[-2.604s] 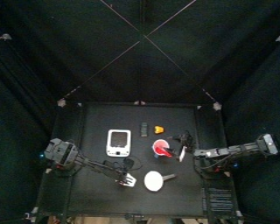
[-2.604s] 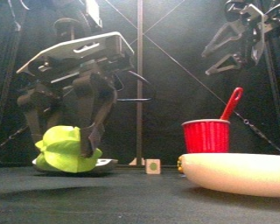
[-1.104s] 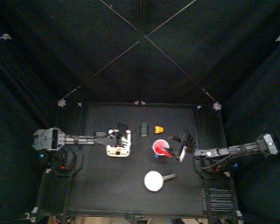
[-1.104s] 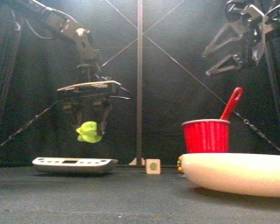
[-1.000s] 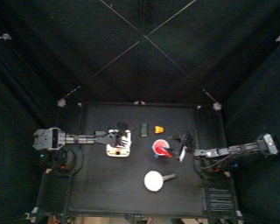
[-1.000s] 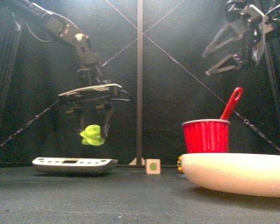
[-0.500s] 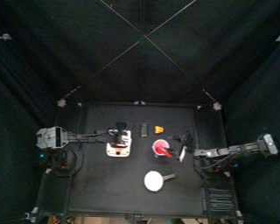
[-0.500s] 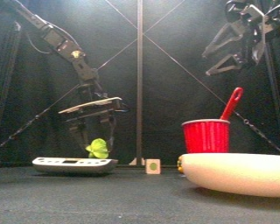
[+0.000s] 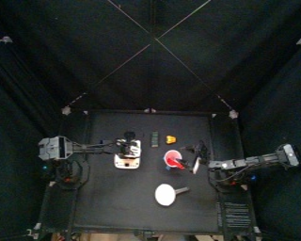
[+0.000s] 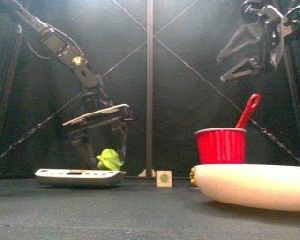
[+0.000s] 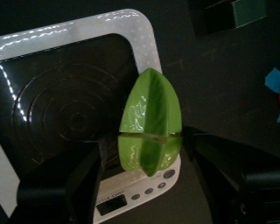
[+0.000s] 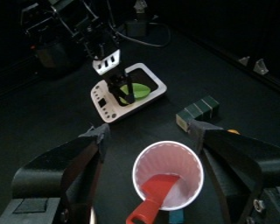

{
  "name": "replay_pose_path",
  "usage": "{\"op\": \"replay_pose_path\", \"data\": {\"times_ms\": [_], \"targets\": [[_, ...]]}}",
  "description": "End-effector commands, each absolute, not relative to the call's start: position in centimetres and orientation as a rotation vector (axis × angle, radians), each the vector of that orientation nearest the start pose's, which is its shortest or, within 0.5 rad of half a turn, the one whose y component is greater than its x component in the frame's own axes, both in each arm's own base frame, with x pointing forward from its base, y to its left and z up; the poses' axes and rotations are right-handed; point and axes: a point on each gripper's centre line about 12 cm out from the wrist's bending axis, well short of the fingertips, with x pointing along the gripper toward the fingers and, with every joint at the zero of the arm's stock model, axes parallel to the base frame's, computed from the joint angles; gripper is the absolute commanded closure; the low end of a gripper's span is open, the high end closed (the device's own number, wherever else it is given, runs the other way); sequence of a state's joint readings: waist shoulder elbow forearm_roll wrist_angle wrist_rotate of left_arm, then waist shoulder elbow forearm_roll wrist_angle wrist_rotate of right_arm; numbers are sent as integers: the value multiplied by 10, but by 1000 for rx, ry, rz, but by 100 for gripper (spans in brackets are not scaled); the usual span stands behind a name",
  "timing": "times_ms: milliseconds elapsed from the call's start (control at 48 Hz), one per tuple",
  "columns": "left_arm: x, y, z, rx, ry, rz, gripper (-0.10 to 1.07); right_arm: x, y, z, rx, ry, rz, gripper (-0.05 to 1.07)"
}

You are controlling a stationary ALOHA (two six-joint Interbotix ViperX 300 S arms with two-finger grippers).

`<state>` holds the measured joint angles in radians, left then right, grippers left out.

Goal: Place starfruit on stove

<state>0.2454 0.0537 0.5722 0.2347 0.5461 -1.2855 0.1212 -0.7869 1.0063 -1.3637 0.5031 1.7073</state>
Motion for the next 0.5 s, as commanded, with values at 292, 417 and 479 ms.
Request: {"op": "replay_pose_path", "data": {"times_ms": [292, 417, 479], "targets": [[350, 97, 159, -1124, 738, 856, 1, 227, -29, 285, 263, 236, -420, 2], [348, 93, 158, -1177, 703, 830, 1, 227, -29, 285, 264, 237, -420, 2], [344, 91, 154, -1192, 706, 834, 1, 227, -29, 285, 264, 237, -420, 2]]}}
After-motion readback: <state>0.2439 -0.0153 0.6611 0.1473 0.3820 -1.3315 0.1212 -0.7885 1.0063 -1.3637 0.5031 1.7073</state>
